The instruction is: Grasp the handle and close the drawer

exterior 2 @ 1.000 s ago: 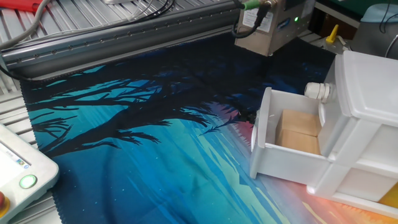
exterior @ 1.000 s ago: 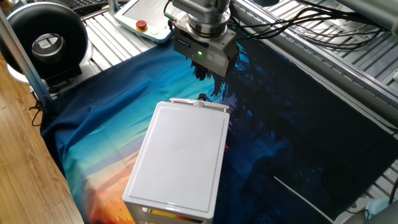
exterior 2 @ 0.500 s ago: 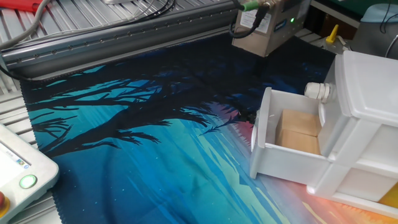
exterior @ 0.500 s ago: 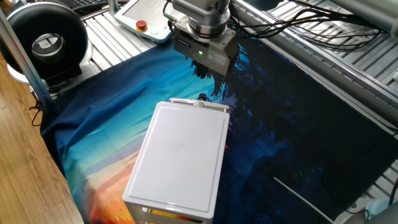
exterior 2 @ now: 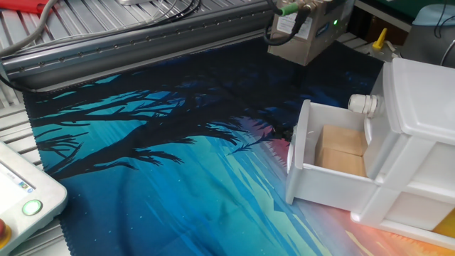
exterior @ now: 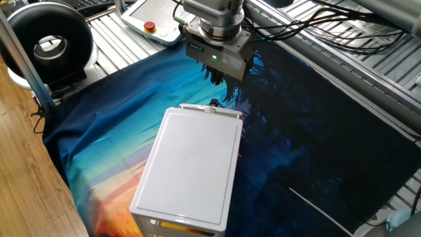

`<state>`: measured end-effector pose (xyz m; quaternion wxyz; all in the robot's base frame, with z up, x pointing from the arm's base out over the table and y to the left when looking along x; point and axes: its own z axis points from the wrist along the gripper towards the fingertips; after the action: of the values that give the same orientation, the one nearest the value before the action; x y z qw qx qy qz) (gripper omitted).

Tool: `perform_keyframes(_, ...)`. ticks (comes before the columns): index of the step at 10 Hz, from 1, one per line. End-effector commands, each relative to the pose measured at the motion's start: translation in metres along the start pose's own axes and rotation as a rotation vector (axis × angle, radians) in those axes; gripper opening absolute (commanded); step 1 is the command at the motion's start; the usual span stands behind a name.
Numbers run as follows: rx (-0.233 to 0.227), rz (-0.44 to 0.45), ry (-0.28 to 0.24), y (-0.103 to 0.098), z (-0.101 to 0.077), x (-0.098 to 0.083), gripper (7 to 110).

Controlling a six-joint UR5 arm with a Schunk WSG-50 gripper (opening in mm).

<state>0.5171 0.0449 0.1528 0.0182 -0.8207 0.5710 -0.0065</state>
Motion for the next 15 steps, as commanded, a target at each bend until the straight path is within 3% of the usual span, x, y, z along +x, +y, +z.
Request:
perform_keyframes(1, -0.052, -0.03, -0.022, 0.013, -0.002, -0.005, 7)
perform_keyframes(3, -0.077, -0.031, -0.033, 0.019, -0.002, -0.007, 7)
perform_keyframes(7, -0.09, -0.026, -0.007, 0.023, -0.002, -0.001, 7)
perform_keyframes(12, -0.109, -0.111, 0.052, 0.025, -0.001, 0.016, 7)
perform_keyframes(14, -0.073, -0.147, 0.03, 0.009, 0.007, 0.015, 7)
perform_keyframes(15, -0.072, -0.129, -0.018, 0.005, 0.013, 0.005, 7)
